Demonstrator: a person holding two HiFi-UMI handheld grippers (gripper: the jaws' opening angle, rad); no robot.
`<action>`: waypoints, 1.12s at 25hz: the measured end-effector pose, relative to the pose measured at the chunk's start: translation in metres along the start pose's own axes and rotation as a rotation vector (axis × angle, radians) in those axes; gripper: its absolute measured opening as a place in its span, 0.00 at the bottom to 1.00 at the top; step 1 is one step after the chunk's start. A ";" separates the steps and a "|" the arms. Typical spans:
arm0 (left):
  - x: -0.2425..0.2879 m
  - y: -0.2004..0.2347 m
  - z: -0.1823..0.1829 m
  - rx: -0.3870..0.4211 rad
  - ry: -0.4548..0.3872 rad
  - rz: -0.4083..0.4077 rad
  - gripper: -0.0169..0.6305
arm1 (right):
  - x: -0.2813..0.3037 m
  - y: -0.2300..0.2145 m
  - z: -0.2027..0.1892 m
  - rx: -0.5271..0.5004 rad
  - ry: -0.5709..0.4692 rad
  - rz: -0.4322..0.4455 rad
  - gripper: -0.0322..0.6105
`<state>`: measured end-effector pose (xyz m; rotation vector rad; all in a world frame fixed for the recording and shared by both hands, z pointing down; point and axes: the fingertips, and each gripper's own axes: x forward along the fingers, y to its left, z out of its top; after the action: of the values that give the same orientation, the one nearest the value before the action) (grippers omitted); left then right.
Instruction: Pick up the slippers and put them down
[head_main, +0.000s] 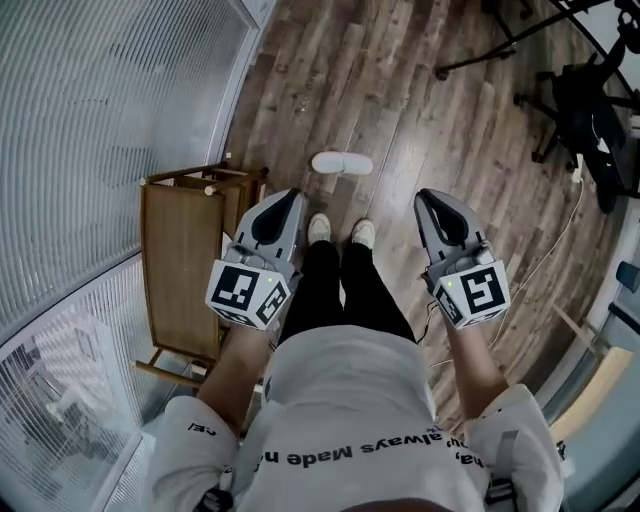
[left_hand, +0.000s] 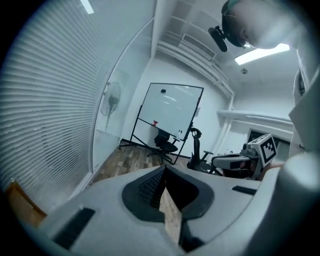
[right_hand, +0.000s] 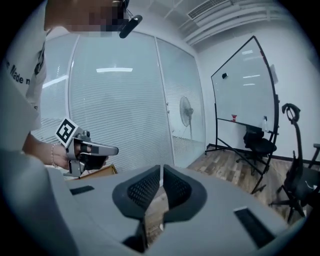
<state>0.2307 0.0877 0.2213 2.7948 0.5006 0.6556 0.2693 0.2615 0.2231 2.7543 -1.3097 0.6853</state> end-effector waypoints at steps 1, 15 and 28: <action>-0.006 -0.007 0.012 -0.004 -0.013 -0.012 0.05 | -0.006 0.006 0.014 -0.001 -0.012 0.003 0.09; -0.063 -0.091 0.170 0.130 -0.206 -0.082 0.05 | -0.070 0.049 0.192 -0.104 -0.207 0.012 0.09; -0.103 -0.135 0.248 0.214 -0.325 -0.143 0.05 | -0.110 0.089 0.265 -0.185 -0.309 0.078 0.09</action>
<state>0.2217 0.1380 -0.0752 2.9432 0.7304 0.1186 0.2432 0.2326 -0.0744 2.7464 -1.4532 0.1311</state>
